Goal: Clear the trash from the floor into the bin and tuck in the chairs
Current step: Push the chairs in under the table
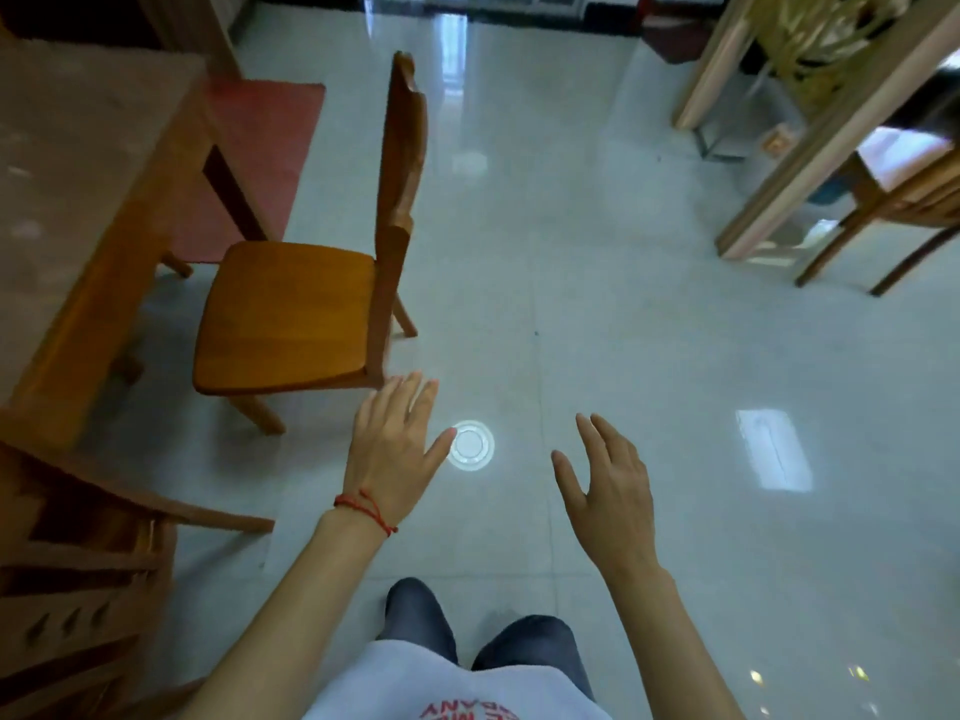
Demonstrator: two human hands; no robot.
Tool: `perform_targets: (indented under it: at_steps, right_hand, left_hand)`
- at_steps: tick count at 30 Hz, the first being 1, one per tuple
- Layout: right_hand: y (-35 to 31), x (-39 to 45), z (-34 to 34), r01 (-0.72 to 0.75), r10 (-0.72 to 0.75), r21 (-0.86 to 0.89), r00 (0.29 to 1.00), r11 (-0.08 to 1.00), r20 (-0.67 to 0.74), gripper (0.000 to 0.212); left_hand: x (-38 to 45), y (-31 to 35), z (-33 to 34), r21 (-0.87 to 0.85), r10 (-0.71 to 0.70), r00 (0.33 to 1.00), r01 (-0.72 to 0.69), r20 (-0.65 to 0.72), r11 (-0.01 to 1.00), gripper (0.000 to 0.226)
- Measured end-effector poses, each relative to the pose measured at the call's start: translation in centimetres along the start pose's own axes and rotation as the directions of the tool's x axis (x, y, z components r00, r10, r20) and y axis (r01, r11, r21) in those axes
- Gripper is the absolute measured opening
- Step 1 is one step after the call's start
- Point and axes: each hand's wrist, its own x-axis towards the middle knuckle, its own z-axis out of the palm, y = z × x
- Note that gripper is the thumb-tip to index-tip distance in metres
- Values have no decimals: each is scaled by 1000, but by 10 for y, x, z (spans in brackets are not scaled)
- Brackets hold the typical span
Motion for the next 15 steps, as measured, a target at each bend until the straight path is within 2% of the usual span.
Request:
perform_targets:
  at_steps: [5,15]
  right_hand:
    - [43,-1,-27,-60,60,-4,998,998,-30,46]
    - [102,39,-45,-42,41,-36,999,998,-13,47]
  left_hand:
    - [13,49,22,-7,58,997,-58,40,998,54]
    - [49,92,51,44,44,996,-48,83,998,56]
